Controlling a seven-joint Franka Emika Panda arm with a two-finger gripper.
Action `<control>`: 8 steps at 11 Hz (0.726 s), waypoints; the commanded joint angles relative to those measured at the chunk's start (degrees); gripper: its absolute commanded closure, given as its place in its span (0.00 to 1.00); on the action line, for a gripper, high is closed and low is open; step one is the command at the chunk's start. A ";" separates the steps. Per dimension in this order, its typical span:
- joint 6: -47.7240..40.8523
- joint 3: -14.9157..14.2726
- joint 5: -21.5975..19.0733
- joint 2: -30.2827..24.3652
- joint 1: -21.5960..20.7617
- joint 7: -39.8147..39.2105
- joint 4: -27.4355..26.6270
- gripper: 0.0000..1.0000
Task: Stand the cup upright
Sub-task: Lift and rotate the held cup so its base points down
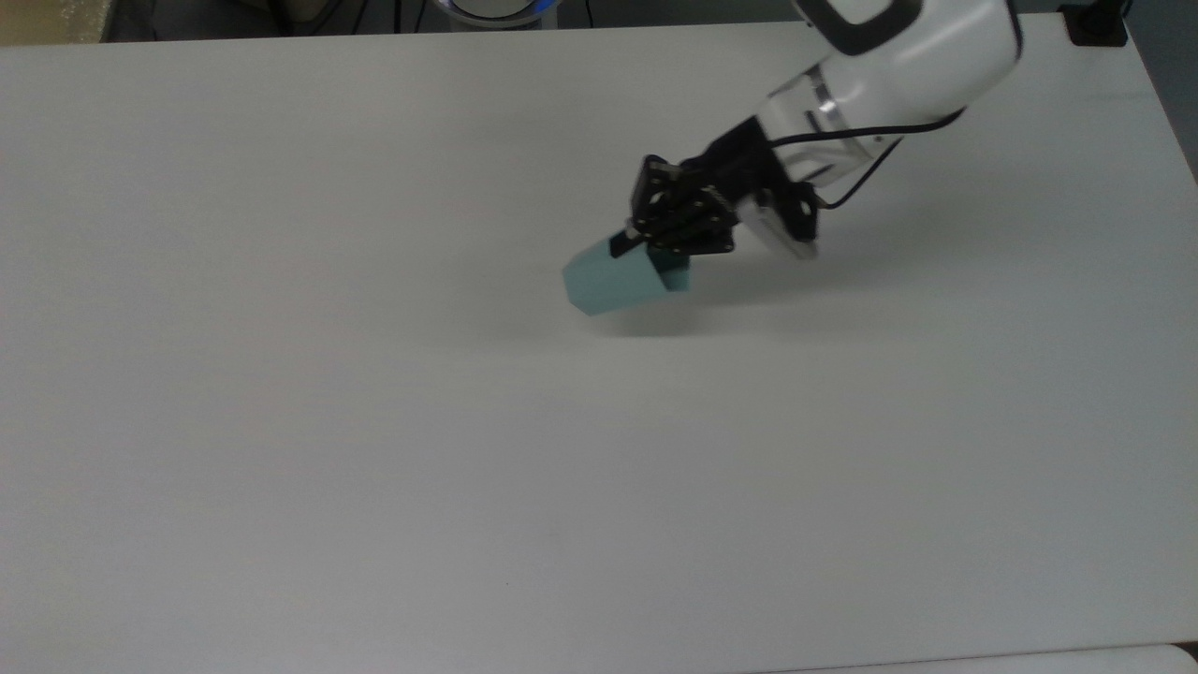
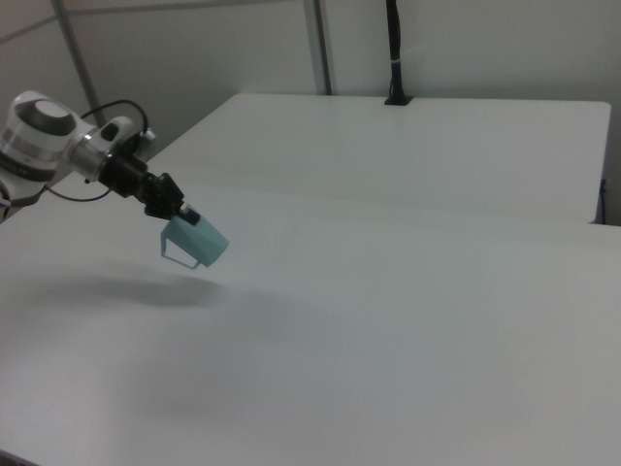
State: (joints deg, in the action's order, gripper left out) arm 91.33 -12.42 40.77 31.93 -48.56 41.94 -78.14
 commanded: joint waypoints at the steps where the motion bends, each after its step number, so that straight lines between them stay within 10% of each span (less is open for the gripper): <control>1: 1.74 0.73 -6.20 -6.60 4.69 0.86 -6.13 1.00; 8: 23.33 0.90 -26.75 -29.28 19.44 -9.40 -29.67 1.00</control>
State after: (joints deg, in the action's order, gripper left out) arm 105.50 -12.36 20.23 9.45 -34.04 36.25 -96.75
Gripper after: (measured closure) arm 0.960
